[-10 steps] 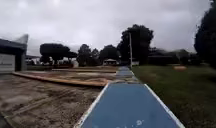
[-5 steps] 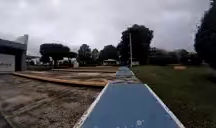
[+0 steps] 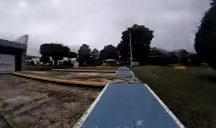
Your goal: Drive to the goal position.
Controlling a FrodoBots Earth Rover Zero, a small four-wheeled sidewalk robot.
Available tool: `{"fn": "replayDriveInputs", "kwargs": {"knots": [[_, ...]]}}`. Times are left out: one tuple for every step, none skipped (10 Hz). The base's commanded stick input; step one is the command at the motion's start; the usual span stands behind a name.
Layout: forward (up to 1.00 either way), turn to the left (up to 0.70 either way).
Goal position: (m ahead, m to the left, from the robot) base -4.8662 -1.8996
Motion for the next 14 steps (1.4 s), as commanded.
{"fn": "replayDriveInputs", "kwargs": {"knots": [[0.0, 0.0], [-0.27, 0.0], [-0.62, 0.0], [-0.08, 0.0], [0.0, 0.0], [0.0, 0.0], [0.0, 0.0], [0.0, 0.0], [0.32, 0.0], [0.7, 0.0], [0.7, -0.35], [0.7, -0.35], [0.7, -0.28], [0.7, -0.14]]}}
